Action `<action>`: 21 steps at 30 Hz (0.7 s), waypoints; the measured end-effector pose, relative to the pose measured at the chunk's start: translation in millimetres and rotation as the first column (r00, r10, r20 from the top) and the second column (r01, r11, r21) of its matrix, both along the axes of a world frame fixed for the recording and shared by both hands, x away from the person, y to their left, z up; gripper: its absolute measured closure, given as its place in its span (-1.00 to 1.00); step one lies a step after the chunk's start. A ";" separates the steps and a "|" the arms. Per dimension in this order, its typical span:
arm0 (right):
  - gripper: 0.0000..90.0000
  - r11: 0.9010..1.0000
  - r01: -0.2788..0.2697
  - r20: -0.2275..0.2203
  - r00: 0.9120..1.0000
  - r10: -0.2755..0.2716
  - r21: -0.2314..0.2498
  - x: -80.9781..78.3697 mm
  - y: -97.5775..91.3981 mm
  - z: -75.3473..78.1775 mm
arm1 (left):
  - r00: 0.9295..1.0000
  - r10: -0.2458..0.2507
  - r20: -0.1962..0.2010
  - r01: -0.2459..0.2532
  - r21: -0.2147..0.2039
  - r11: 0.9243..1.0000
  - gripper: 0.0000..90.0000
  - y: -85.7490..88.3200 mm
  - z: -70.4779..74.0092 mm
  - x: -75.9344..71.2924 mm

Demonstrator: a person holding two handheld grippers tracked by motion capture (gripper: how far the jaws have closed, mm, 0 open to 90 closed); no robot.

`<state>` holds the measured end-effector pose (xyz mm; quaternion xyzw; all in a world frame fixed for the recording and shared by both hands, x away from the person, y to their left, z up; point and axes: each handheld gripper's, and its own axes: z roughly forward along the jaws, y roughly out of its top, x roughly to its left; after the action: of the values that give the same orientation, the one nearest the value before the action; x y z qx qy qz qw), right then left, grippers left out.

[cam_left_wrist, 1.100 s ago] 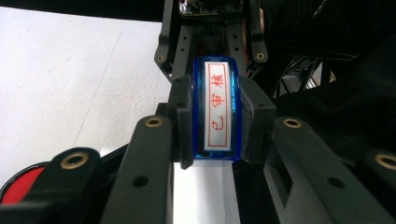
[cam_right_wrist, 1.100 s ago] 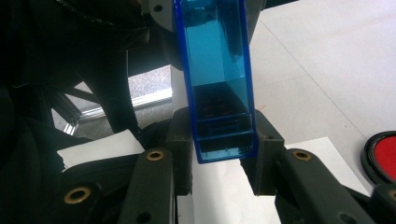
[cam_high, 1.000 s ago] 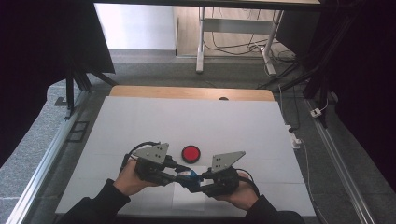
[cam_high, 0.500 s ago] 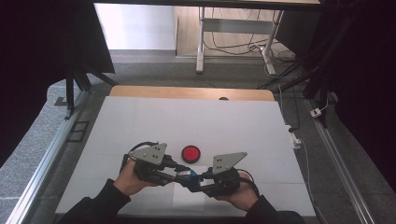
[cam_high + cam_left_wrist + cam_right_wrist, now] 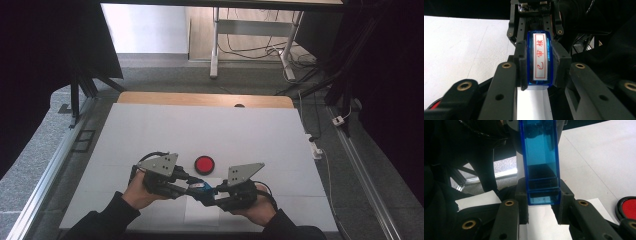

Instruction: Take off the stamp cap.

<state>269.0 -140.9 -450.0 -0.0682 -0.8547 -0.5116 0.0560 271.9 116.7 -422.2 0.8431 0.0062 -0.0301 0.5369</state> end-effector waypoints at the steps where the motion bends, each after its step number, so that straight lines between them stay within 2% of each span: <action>1: 0.54 1.000 -0.001 -0.003 1.000 0.001 0.000 0.1 0.0 -0.2 | 1.000 -0.001 -0.003 0.001 0.001 1.000 0.56 0.0 0.0 0.2; 3: 0.54 1.000 -0.004 -0.002 1.000 0.004 -0.002 0.0 0.1 -0.2 | 1.000 -0.005 -0.008 0.005 -0.004 1.000 0.56 0.9 0.1 0.8; 4: 0.54 0.999 -0.011 0.006 1.000 0.011 -0.043 -0.9 0.4 -2.1 | 1.000 0.009 -0.026 -0.011 -0.054 0.998 0.56 8.1 2.5 2.8; 5: 0.54 0.998 -0.010 0.008 1.000 0.010 -0.057 -1.4 0.4 -4.7 | 1.000 0.009 -0.026 -0.011 -0.054 0.998 0.56 8.1 2.5 2.8; 7: 0.54 0.998 -0.011 -0.004 1.000 0.011 -0.060 -1.2 0.3 -6.5 | 0.999 0.027 -0.022 -0.028 -0.074 0.997 0.56 15.7 6.3 4.0; 9: 0.54 0.998 -0.011 0.007 1.000 0.012 -0.065 -1.5 1.3 -6.4 | 0.999 0.032 -0.030 -0.035 -0.095 0.995 0.56 20.5 7.2 4.4; 15: 0.54 0.999 -0.005 0.016 1.000 0.005 -0.054 -1.2 -0.9 -5.2 | 0.998 0.045 -0.048 -0.048 -0.058 0.997 0.56 15.9 3.6 3.9; 21: 0.53 0.997 0.021 0.036 0.999 -0.018 -0.079 -2.7 -3.0 -4.8 | 0.995 0.090 -0.048 -0.092 -0.033 0.995 0.56 15.0 3.9 3.9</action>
<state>266.3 -144.0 -454.8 -0.0696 -0.8744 -0.4791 0.0330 275.8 131.7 -418.3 0.8315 0.0566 -0.0253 0.5521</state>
